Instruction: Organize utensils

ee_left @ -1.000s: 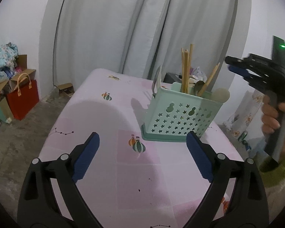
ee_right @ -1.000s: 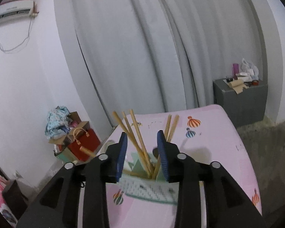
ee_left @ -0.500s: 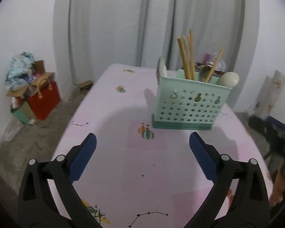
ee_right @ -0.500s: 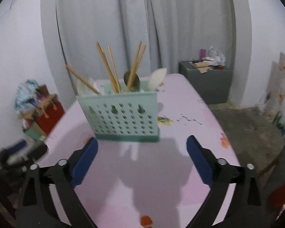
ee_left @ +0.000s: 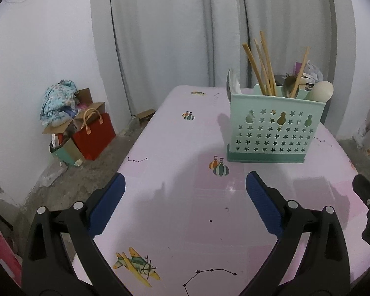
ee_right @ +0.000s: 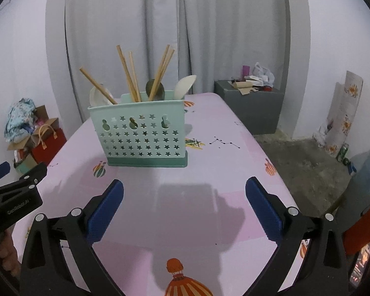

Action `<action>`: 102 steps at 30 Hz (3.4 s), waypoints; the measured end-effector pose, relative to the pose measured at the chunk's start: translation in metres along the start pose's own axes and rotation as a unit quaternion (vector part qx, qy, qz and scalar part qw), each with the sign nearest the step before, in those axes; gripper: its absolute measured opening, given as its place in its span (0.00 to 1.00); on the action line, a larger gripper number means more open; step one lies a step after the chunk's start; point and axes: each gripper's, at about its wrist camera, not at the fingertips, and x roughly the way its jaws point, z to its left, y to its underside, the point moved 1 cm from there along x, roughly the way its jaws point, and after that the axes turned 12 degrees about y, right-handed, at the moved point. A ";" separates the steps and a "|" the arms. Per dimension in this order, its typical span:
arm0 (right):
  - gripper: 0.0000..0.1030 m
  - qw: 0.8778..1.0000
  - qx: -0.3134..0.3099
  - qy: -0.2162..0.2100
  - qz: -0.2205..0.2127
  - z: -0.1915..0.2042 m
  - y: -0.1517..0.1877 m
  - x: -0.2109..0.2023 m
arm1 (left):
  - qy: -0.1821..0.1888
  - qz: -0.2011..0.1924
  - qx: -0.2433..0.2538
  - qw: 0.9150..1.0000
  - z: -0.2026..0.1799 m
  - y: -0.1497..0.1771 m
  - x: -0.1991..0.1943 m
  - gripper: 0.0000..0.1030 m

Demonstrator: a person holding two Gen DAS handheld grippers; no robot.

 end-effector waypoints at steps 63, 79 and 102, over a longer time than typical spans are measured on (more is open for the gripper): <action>0.94 0.996 0.001 0.088 0.002 -0.013 0.003 0.003 | -0.003 0.030 -0.016 0.999 0.005 0.005 0.005 0.92; 0.94 0.996 0.000 0.088 0.002 -0.012 0.004 0.003 | -0.002 0.032 -0.017 0.999 0.005 0.005 0.005 0.92; 0.94 0.996 -0.001 0.087 0.002 -0.010 0.004 0.003 | 0.001 0.032 -0.015 0.999 0.003 0.006 0.006 0.92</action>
